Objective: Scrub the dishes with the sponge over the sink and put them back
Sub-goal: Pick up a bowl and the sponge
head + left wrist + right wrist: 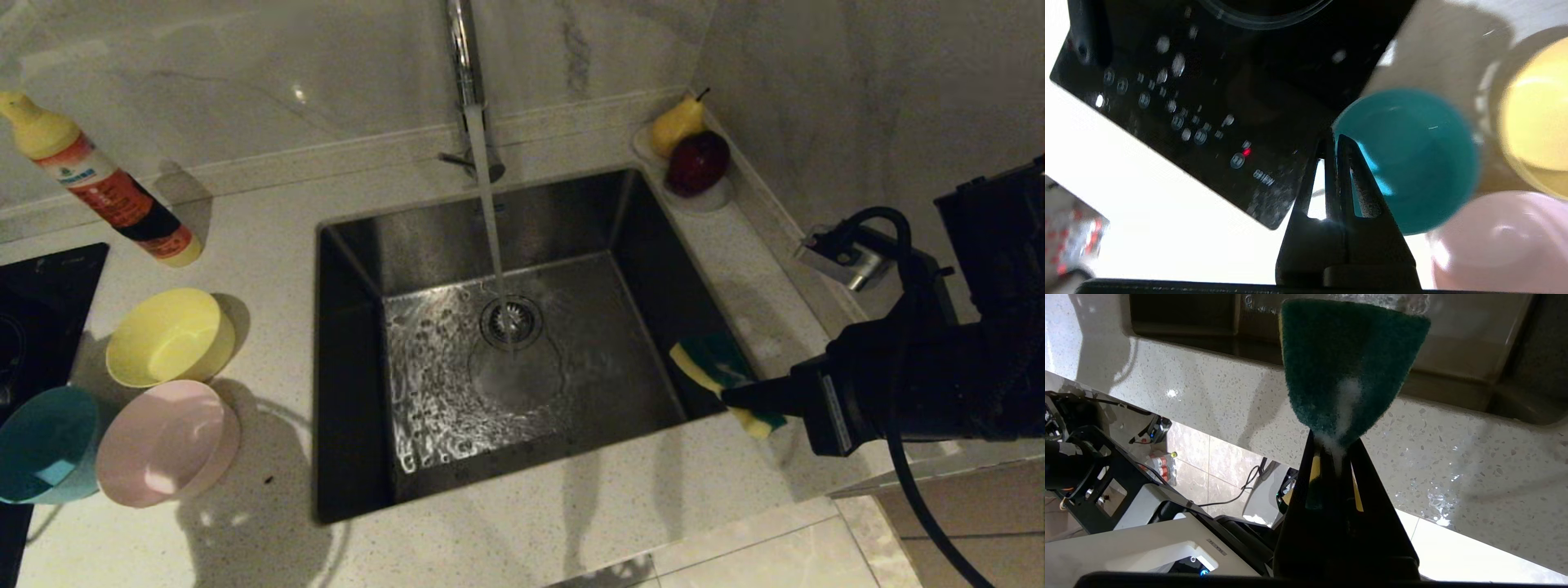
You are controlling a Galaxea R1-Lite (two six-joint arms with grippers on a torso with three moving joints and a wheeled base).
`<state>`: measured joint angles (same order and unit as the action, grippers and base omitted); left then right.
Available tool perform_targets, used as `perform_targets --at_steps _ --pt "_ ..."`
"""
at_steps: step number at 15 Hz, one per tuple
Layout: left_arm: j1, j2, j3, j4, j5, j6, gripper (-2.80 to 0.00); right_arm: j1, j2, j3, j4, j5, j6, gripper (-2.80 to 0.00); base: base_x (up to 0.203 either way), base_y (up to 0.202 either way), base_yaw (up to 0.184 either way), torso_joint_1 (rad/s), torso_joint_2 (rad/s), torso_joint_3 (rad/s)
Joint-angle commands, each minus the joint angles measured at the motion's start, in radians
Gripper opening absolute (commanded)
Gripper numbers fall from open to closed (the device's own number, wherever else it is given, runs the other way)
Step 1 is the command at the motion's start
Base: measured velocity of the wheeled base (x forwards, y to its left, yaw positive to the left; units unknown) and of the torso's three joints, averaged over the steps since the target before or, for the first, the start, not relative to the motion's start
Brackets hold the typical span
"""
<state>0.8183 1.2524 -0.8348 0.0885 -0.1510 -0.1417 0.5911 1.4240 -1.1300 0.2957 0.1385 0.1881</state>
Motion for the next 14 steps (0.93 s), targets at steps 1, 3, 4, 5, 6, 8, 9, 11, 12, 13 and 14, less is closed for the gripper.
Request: perform_targets --at_steps 1,3,4,5,6,8,9,11,12,13,14 --pt "0.018 0.032 0.025 -0.004 -0.008 0.001 -2.80 0.001 -0.001 0.001 0.002 0.001 0.002 -2.80 0.000 0.000 0.000 0.000 0.00 0.000" --pt "0.018 0.049 0.037 -0.020 -0.042 -0.002 -2.80 0.000 0.003 -0.001 0.000 0.001 0.002 -2.80 0.000 0.000 0.000 0.000 0.00 0.000" --pt "0.019 0.067 0.038 -0.023 -0.044 -0.002 -2.80 0.001 0.003 -0.001 0.000 0.001 0.002 -2.80 0.000 0.000 0.000 0.000 0.00 0.000" --pt "0.027 0.086 0.039 -0.025 -0.045 0.000 -2.80 0.000 0.004 -0.002 0.000 0.001 0.002 -2.80 0.000 0.000 0.000 0.000 0.00 0.000" --pt "0.035 0.103 0.039 -0.025 -0.051 -0.001 0.00 0.001 0.007 -0.002 0.000 0.001 0.002 -2.80 0.000 0.000 0.000 0.000 0.00 0.000" --pt "0.058 0.131 0.043 -0.024 -0.095 0.000 0.00 0.000 0.012 -0.004 0.000 0.001 0.002 -2.80 0.000 0.000 0.000 0.000 0.00 0.000" --pt "0.067 0.143 0.043 -0.025 -0.113 0.000 0.00 0.001 0.011 -0.004 0.000 0.001 0.002 -2.80 0.000 0.000 0.000 0.000 0.00 0.000" --pt "0.071 0.161 0.043 -0.026 -0.118 -0.001 0.00 0.000 0.019 -0.002 0.000 0.000 0.004 -2.80 0.000 0.000 0.000 0.000 0.00 0.000" --pt "0.071 0.168 0.046 -0.025 -0.120 -0.002 0.00 0.000 0.021 -0.002 0.000 0.000 0.003 -2.80 0.000 0.000 0.000 0.000 0.00 0.000" --pt "0.071 0.177 0.048 -0.026 -0.121 -0.002 0.00 0.000 0.021 -0.002 0.000 0.000 0.002 -2.80 0.000 0.000 0.000 0.000 0.00 0.000" --pt "0.071 0.181 0.049 -0.026 -0.133 -0.003 0.00 -0.002 0.023 -0.002 0.000 0.000 0.004 -2.80 0.000 0.000 0.000 0.000 0.00 0.000"
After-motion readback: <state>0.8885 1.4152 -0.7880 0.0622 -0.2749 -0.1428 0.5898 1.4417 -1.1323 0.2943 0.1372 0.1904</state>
